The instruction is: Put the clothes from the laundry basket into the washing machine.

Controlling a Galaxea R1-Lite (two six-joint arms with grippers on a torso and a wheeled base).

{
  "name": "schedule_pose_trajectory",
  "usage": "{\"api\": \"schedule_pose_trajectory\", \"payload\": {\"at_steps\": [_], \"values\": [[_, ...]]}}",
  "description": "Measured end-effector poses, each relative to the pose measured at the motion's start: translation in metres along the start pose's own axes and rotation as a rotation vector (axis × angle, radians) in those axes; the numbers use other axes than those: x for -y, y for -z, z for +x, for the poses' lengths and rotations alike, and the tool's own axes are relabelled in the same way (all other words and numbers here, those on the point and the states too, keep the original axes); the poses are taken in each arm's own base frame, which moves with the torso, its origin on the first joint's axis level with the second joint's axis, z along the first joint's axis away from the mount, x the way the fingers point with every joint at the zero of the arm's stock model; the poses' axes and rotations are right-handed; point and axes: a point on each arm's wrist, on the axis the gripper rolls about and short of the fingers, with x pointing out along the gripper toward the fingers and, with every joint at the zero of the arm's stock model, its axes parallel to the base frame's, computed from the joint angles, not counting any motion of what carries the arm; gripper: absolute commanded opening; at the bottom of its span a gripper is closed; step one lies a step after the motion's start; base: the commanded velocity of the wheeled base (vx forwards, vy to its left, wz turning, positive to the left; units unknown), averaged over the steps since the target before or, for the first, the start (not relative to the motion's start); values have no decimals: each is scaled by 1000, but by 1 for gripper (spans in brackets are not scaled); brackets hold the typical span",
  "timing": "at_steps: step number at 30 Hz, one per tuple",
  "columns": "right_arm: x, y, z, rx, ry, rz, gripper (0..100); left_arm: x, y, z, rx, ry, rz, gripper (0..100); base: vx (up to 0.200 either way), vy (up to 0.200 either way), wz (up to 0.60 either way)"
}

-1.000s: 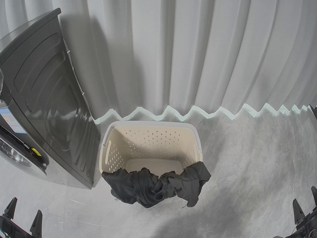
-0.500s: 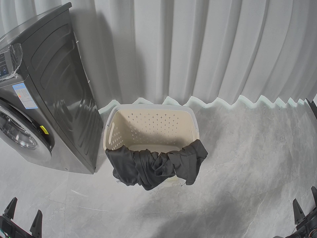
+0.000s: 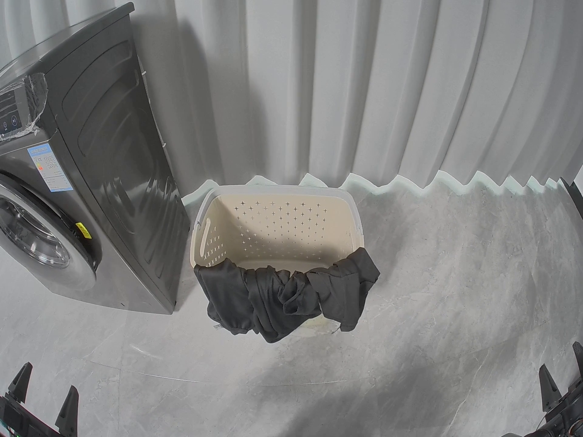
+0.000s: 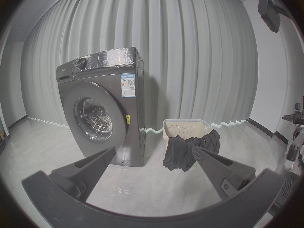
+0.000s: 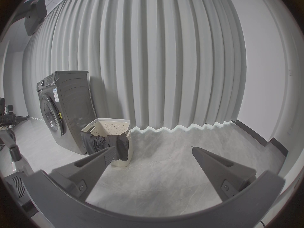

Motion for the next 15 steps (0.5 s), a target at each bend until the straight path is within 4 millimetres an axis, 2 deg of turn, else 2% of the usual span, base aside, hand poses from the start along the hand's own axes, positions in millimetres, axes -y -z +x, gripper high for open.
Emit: {"api": "schedule_pose_trajectory", "payload": {"at_steps": [15], "values": [[0, 0, 0, 0, 0, 0, 100, 0, 0, 0, 0, 0, 0, 100, 0, 200, 0]]}}
